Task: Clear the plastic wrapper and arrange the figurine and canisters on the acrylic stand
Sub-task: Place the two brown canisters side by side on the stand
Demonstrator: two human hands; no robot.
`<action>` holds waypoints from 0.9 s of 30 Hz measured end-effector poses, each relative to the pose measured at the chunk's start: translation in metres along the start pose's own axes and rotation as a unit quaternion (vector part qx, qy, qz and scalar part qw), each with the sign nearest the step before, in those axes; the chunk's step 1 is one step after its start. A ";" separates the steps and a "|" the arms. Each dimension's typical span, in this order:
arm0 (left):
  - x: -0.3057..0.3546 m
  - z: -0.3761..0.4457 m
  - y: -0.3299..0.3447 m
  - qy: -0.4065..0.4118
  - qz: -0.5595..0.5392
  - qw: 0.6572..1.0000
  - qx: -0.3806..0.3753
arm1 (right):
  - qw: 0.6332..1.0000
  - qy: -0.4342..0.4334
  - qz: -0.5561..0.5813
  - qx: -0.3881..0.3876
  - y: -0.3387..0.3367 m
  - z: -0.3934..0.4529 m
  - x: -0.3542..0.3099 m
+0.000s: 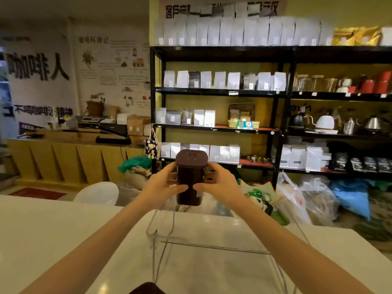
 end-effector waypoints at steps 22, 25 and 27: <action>-0.037 0.007 -0.011 -0.014 0.015 1.000 0.001 | 0.999 0.018 0.013 -0.025 0.029 -0.001 0.010; -0.037 0.007 -0.010 -0.023 0.023 0.999 -0.005 | 0.999 0.024 0.012 -0.023 0.030 -0.002 0.011; -0.034 0.005 -0.008 -0.031 0.028 0.999 -0.007 | 0.999 0.029 0.008 -0.026 0.030 -0.003 0.011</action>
Point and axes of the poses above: each hand's wrist, its own z-axis towards the middle knuckle, its own y-axis out of the palm, x = y × z, the point moved 4 cm from there along z, towards the middle knuckle, and after that the axes turned 12 degrees about -y, right-handed, at the moved point
